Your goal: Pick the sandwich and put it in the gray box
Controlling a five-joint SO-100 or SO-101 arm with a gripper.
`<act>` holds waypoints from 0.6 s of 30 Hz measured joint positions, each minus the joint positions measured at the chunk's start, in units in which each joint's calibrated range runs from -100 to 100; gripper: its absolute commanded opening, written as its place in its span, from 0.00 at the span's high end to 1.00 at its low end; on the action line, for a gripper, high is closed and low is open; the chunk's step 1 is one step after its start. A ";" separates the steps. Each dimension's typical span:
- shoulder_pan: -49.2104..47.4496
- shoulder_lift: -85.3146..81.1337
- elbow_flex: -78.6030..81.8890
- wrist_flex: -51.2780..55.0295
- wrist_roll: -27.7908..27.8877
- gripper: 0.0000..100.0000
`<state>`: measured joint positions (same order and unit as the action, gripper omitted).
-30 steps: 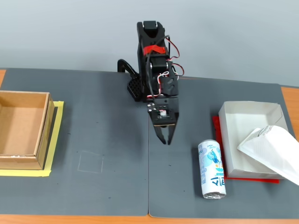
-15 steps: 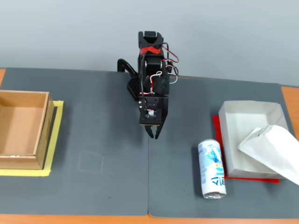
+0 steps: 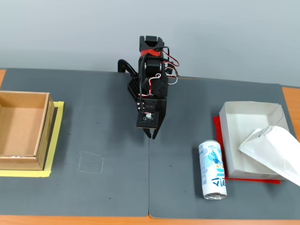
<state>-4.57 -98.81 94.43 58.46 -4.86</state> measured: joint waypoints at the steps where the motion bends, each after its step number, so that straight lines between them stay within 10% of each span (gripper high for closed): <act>1: 0.00 0.00 0.18 0.00 0.00 0.98; 18: 0.00 -0.17 1.08 0.00 -0.34 0.98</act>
<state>-4.57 -98.98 95.51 58.46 -5.20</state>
